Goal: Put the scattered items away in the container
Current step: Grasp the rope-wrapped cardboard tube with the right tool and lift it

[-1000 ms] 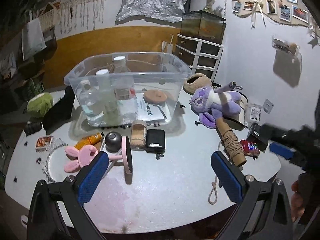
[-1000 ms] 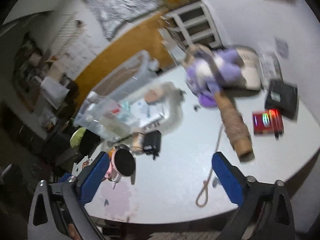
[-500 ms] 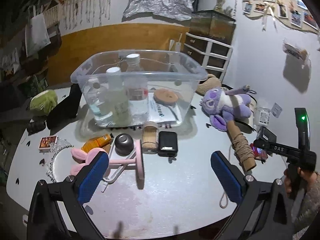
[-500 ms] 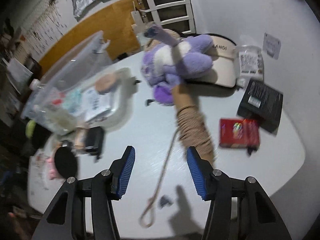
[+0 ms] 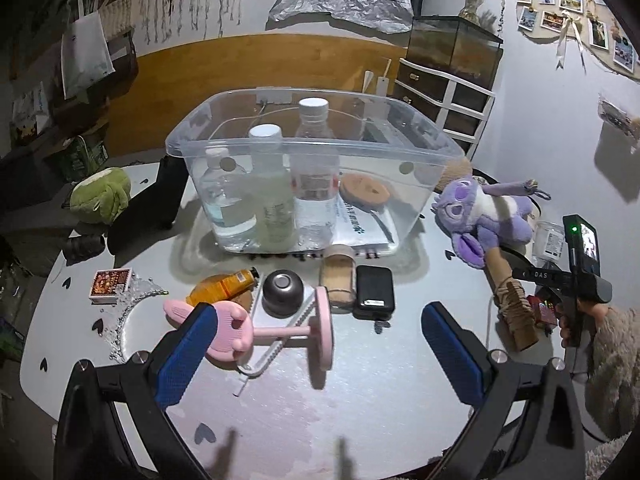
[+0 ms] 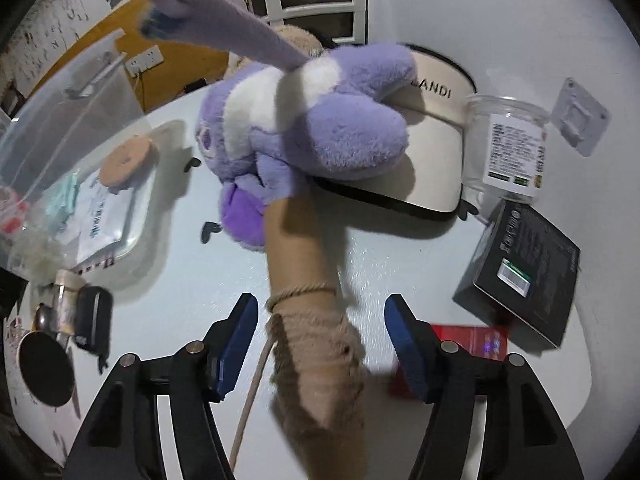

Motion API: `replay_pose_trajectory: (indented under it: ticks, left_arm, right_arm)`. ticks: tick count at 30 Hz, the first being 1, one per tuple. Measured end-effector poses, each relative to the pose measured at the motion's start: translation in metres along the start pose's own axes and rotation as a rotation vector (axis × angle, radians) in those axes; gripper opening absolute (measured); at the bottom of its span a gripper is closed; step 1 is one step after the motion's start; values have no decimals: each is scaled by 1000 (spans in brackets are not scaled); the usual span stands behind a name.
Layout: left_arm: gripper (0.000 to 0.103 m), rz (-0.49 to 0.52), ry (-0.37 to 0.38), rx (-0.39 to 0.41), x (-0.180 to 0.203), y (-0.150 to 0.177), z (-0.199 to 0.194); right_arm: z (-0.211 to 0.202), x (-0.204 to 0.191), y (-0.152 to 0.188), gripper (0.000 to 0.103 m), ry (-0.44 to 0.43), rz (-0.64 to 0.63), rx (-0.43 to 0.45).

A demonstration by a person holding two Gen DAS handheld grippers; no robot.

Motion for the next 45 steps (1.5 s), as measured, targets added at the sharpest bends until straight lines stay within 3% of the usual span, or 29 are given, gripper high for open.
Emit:
replay_pose_trajectory:
  ticks: [8, 10, 11, 18, 25, 30, 33, 40, 45]
  left_arm:
    - [102, -20, -4, -16, -18, -1, 4]
    - [102, -23, 0, -20, -19, 0, 5]
    - [102, -25, 3, -22, -20, 0, 5]
    - [102, -38, 23, -28, -21, 2, 6]
    - [102, -31, 46, -25, -15, 4, 3]
    - [102, -35, 54, -26, -14, 8, 0]
    - [102, -50, 51, -25, -17, 10, -2]
    - [102, -102, 39, -37, -28, 19, -2]
    - [102, -13, 24, -39, -24, 25, 2]
  right_arm:
    - [42, -8, 6, 66, -24, -34, -116]
    - [50, -18, 19, 51, -46, -66, -159]
    - [51, -23, 25, 51, -41, -90, -167]
    - [27, -82, 74, 51, -84, -304, -112]
    - [7, -148, 119, 50, -199, -398, -118]
    - [-11, -190, 141, 51, -226, -574, -86]
    - [-14, -191, 146, 51, -260, -622, -91]
    - [-30, -190, 177, 50, -295, -920, -72]
    - [-45, -191, 203, 50, -348, -1186, -33]
Point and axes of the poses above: each gripper's, at about its wrist camera, not at the fingertips, and z roughly the way its jaws point, x to its right, y to its underside, the point moved 9 cm from there along z, roughly the way its jaws point, and after that the axes turned 5 degrees about y, right-handed, at the moved point
